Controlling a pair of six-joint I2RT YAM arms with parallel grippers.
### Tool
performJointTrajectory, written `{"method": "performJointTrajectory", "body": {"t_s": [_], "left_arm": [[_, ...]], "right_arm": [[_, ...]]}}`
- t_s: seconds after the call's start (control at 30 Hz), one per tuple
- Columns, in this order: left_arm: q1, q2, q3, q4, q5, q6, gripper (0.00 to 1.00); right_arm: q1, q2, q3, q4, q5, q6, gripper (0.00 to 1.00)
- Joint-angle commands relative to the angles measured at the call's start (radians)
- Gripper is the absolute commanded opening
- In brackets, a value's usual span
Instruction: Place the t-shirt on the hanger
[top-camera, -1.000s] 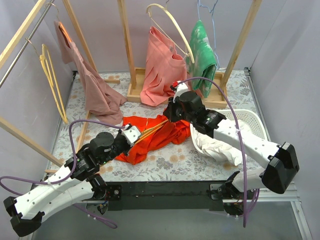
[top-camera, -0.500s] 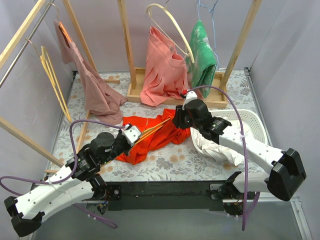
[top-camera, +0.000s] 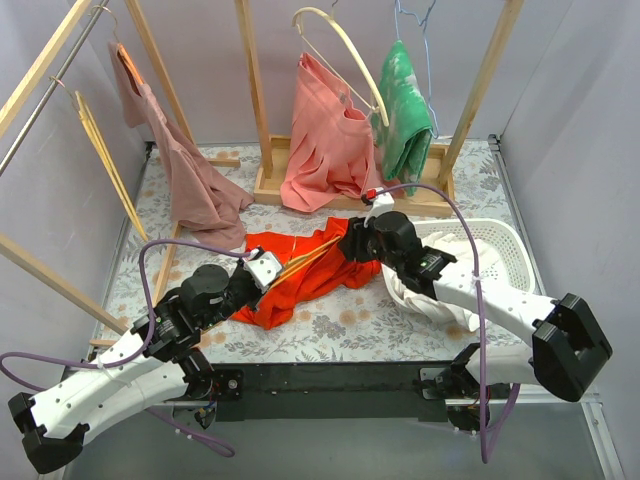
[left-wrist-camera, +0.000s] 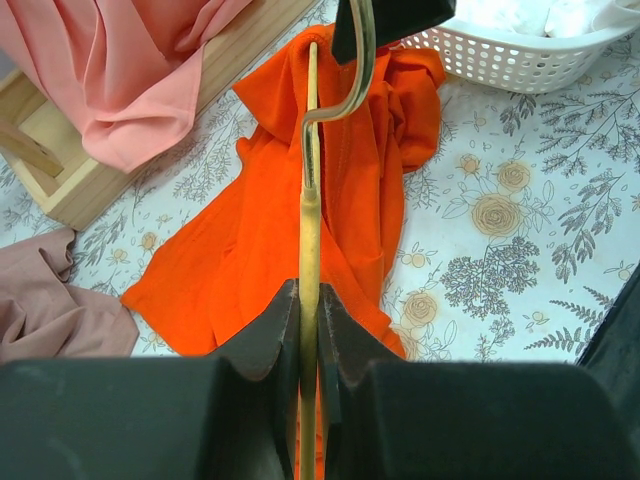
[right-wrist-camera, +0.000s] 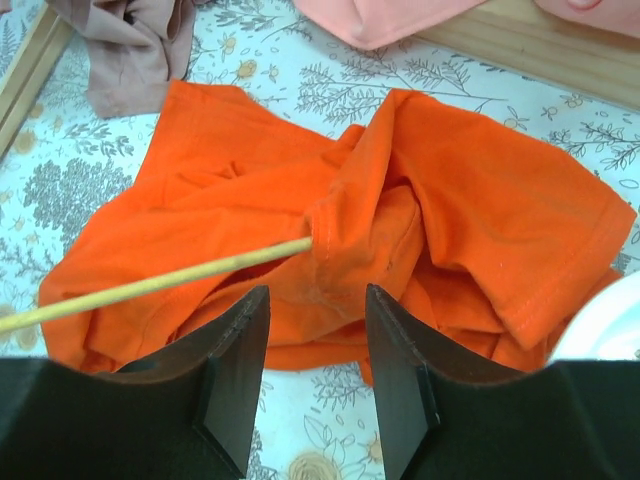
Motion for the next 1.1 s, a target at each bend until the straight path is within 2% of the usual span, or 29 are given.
{"method": "performJointTrajectory", "body": {"t_s": [0.0,0.17,0.27,0.3,0.4,0.67,0.8,1.07], "left_arm": [[0.003,-0.015,0.007,0.030,-0.011,0.019,0.00],[0.002,-0.025,0.015,0.021,-0.028,0.030,0.00],[0.002,-0.035,0.016,0.016,-0.026,0.033,0.00],[0.002,-0.036,0.016,0.013,-0.023,0.032,0.00],[0.002,-0.038,0.015,0.007,-0.019,0.030,0.00],[0.002,-0.048,0.013,0.010,-0.043,0.038,0.00],[0.002,-0.065,0.027,0.015,-0.057,0.036,0.00],[0.003,-0.088,0.016,0.046,-0.057,-0.005,0.00]], "right_arm": [[0.002,0.051,-0.002,0.134,0.031,-0.008,0.52],[0.002,0.103,0.020,0.139,0.024,-0.002,0.44],[0.002,0.092,0.018,0.160,0.043,-0.020,0.35],[0.002,0.088,0.023,0.163,0.044,-0.035,0.24],[0.005,0.080,0.055,0.163,0.015,-0.065,0.02],[0.123,0.075,0.306,0.054,0.000,-0.190,0.01],[0.186,0.088,0.385,0.019,-0.009,-0.224,0.01],[0.271,0.106,0.506,-0.051,-0.126,-0.272,0.01]]}}
